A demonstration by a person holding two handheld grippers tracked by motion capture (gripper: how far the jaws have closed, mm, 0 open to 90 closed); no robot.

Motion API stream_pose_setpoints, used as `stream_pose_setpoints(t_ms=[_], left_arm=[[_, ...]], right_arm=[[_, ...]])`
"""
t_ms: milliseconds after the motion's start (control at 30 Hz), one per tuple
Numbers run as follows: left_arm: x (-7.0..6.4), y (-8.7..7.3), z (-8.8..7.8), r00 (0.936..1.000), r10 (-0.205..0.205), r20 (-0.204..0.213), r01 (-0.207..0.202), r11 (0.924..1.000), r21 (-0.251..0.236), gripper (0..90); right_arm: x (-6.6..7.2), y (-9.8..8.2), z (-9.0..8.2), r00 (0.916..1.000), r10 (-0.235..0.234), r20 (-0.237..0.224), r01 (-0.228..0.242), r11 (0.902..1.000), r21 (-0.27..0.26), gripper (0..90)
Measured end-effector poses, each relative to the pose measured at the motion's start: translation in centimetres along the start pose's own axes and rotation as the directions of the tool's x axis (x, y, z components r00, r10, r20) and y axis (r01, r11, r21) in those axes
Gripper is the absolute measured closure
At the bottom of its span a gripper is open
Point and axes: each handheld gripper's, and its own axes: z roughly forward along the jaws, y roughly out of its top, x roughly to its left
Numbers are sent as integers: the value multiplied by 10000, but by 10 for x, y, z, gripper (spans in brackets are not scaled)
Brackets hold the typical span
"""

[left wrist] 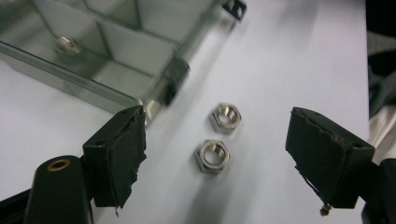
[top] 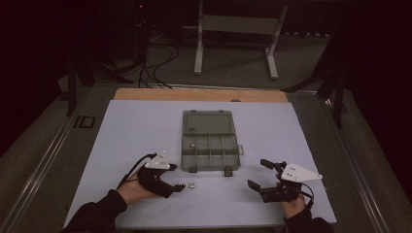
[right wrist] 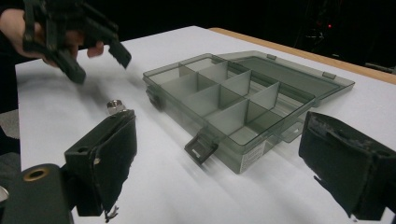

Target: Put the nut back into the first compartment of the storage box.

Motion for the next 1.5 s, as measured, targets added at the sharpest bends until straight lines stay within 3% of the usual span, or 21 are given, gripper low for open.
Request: stream_pose_setpoints(t_ms=[200, 500, 667, 800, 900, 967, 1067, 1233, 1500], left_arm=[[-1, -8, 15, 9985, 528, 111, -531, 9979, 358, 368], [-5, -12, 26, 9882, 1531, 61, -1530, 9837, 941, 573], [-5, -12, 26, 9876, 1570, 56, -1568, 9832, 938, 678], [-5, -10, 25, 9874, 1577, 110, -1580, 9816, 1072, 685], [-4, -4, 18, 9920, 1240, 226, -1255, 9883, 861, 714], [-4, 3, 11, 9911, 1329, 8, -1326, 9889, 668, 714], [1, 13, 2, 9936, 1124, -120, -1119, 9931, 337, 715], [11, 30, -11, 9906, 1202, -651, -1195, 9927, 144, 715], [34, 58, -17, 9876, 784, -1359, -847, 9955, -415, 715]], right_arm=[[0, 0, 0, 10000, 3, -10, -3, 10000, -28, 114], [0, 0, 0, 10000, -11, 2, 11, 10000, -6, 114], [0, 0, 0, 10000, -22, 12, 22, 10000, 8, 114], [0, 0, 0, 10000, -22, 14, 22, 10000, 6, 114], [0, 0, -1, 10000, -13, 25, 13, 10000, -12, 114], [0, 0, -1, 10000, -13, 33, 13, 10000, -21, 114], [0, 0, 0, 10000, -15, 15, 15, 10000, 18, 114], [-1, 0, 0, 10000, -7, 38, 7, 10000, -15, 115], [0, 0, 0, 10000, -9, 30, 9, 10000, -12, 114]])
